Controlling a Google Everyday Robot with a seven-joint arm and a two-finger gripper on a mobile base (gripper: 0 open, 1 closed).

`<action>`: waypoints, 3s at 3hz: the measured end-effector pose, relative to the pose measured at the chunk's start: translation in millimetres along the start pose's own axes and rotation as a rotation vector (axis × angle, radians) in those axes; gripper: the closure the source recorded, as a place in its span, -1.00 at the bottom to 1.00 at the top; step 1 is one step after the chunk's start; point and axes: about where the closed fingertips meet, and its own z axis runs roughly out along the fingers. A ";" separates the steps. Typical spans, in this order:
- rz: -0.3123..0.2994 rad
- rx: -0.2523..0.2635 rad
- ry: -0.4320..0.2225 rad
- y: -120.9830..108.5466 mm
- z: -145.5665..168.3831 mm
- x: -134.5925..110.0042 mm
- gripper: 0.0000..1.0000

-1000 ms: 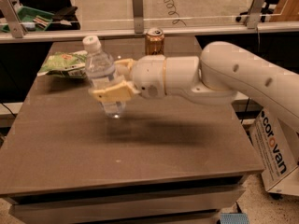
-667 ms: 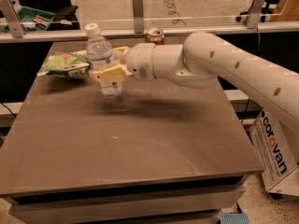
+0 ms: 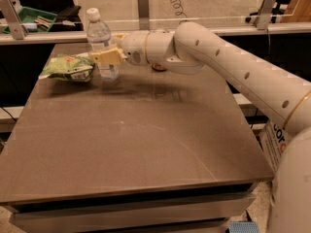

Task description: Move blue plastic bottle near green jalapeno chip bag

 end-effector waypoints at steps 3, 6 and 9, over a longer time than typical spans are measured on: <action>0.028 -0.032 -0.011 13.3 31.3 24.9 1.00; 0.019 -0.049 -0.004 16.1 30.3 24.2 -0.25; -0.003 -0.086 0.006 27.9 11.7 24.5 -1.00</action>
Offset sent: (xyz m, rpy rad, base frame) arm -0.0032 0.0342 -0.0395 0.0266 0.0431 0.0248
